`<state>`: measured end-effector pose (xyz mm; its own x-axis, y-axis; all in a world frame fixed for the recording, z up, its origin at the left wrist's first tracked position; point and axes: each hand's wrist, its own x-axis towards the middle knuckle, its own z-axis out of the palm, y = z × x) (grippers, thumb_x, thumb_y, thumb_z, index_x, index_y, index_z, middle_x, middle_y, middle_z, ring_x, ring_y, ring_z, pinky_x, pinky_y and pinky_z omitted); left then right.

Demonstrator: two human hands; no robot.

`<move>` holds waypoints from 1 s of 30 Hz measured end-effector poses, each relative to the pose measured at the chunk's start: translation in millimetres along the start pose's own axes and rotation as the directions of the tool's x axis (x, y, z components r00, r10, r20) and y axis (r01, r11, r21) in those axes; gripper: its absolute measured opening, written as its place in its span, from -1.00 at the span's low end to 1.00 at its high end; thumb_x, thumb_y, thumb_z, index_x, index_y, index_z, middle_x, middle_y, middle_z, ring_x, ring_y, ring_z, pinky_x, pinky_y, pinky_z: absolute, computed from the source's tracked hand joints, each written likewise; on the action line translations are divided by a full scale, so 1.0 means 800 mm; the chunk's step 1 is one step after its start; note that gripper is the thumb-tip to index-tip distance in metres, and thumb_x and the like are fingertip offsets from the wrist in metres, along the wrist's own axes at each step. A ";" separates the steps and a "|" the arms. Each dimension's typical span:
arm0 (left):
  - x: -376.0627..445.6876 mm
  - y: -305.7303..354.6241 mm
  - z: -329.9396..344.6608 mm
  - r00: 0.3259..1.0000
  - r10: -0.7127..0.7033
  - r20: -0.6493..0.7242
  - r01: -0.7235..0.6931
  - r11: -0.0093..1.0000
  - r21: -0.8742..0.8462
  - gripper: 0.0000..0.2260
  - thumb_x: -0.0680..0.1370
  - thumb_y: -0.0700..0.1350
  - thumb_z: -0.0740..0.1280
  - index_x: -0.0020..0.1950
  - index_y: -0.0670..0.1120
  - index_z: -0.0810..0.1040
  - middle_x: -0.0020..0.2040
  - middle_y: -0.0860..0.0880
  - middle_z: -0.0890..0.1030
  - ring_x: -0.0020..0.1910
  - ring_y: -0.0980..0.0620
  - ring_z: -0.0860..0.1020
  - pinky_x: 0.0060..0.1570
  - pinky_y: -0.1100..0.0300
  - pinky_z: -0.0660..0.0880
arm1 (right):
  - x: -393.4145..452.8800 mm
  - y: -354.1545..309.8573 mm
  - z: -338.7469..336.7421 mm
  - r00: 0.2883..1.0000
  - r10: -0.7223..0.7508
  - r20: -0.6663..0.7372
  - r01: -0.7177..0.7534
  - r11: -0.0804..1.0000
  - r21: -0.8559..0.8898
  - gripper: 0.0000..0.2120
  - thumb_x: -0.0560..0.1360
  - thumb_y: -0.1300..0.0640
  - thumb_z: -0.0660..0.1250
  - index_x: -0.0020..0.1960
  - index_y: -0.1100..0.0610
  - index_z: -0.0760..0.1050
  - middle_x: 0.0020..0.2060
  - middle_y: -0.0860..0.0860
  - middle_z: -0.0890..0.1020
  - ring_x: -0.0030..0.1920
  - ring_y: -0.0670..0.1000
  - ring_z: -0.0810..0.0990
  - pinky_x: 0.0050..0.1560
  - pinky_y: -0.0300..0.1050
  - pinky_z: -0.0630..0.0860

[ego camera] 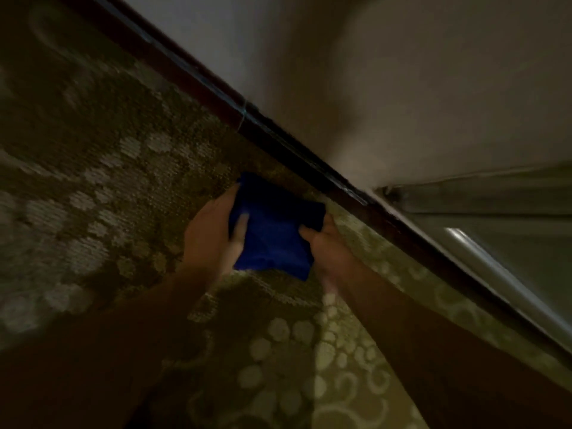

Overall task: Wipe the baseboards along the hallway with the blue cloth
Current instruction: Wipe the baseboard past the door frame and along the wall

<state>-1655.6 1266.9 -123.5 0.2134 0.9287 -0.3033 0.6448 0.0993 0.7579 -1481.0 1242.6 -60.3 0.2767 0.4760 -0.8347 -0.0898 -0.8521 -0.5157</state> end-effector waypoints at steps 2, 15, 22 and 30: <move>0.010 0.009 -0.019 0.991 -0.073 0.115 0.085 0.991 -0.099 -0.51 0.63 -0.06 0.26 0.55 -0.01 0.24 0.33 -0.09 0.53 0.30 -0.12 0.50 0.22 0.14 0.42 | -0.012 -0.009 -0.005 0.999 0.041 0.002 -0.041 0.998 -0.038 -0.46 0.60 0.22 0.25 0.51 0.04 0.15 0.36 0.04 0.42 0.25 0.12 0.51 0.14 -0.01 0.53; 0.037 -0.024 -0.055 0.953 0.046 0.299 0.030 0.969 -0.246 -0.54 0.56 -0.16 0.36 0.46 -0.03 0.36 0.21 0.03 0.58 0.18 0.05 0.57 0.05 0.17 0.55 | -0.002 0.051 0.053 0.973 -0.024 -0.231 0.127 0.887 0.443 -0.76 0.60 0.15 0.22 0.19 -0.14 0.42 0.13 0.03 0.58 0.06 0.11 0.62 0.10 0.21 0.57; 0.033 -0.019 -0.054 0.960 0.098 0.261 -0.095 0.995 -0.023 -0.53 0.57 0.02 0.29 0.43 -0.11 0.34 0.21 -0.03 0.57 0.14 0.01 0.57 0.01 0.22 0.46 | 0.013 0.065 0.047 0.972 -0.073 -0.222 0.143 0.937 0.318 -0.48 0.58 0.04 0.26 0.49 -0.07 0.20 0.36 -0.06 0.44 0.30 -0.02 0.47 0.32 0.05 0.43; 0.028 -0.007 -0.042 0.972 0.107 0.209 -0.138 0.981 0.139 -0.53 0.56 -0.01 0.19 0.42 -0.20 0.34 0.16 -0.15 0.56 0.07 -0.14 0.57 -0.06 0.14 0.43 | 0.017 0.064 0.039 0.969 -0.114 -0.219 0.196 0.894 0.402 -0.59 0.58 0.11 0.29 0.40 -0.03 0.35 0.26 -0.04 0.55 0.21 -0.01 0.57 0.23 0.10 0.52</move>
<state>-1679.0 1299.1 -115.5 0.4295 0.8389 -0.3344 0.7051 -0.0801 0.7046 -1512.1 1212.1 -104.0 0.4882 0.5104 -0.7079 -0.4110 -0.5811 -0.7024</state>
